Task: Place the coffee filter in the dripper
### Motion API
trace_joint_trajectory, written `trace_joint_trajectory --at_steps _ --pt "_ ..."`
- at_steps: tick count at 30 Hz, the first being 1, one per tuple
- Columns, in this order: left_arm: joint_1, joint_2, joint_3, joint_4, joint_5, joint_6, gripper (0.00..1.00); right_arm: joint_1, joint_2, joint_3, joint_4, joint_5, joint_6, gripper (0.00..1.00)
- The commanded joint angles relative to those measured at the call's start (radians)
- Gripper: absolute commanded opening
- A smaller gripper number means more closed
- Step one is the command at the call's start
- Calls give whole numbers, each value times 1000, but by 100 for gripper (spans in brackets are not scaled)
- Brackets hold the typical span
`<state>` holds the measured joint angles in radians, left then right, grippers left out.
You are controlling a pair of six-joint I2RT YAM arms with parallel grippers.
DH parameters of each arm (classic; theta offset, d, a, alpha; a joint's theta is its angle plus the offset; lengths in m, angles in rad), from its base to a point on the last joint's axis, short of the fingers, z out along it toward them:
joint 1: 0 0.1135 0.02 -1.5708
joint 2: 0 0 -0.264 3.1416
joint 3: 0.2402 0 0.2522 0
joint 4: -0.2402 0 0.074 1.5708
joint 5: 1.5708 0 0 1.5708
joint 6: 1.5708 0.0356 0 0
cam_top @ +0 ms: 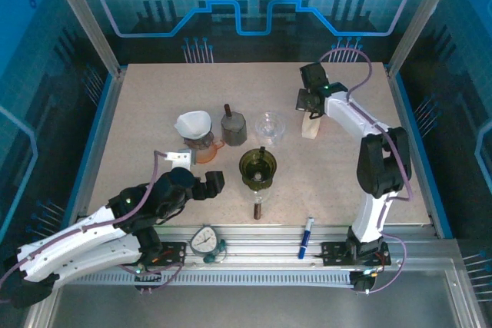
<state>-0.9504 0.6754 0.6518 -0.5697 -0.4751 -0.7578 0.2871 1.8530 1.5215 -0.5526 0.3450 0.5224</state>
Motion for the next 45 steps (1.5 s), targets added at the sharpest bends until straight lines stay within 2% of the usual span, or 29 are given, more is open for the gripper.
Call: trace_joint_trajectory --at_steps 1,8,16,21,27,36,45 --pt "-4 2 19 22 -10 12 99 0 -73 -21 30 -34 -23 0" --pt "-4 12 32 12 -6 11 99 9 -235 -101 61 -82 -36 0" --pt "-4 22 67 -12 1 9 99 85 -546 -272 49 -179 -63 0" --pt "-5 24 85 -40 -2 3 99 151 -744 -336 -46 -291 -109 0" --pt "-5 26 90 -47 4 -7 99 276 -874 -285 -242 -403 -191 0" --pt "-4 44 98 -47 5 -5 99 482 -874 -199 -412 -398 -207 0" --pt "-4 53 111 -48 24 6 99 560 -707 -102 -467 -374 -232 0"
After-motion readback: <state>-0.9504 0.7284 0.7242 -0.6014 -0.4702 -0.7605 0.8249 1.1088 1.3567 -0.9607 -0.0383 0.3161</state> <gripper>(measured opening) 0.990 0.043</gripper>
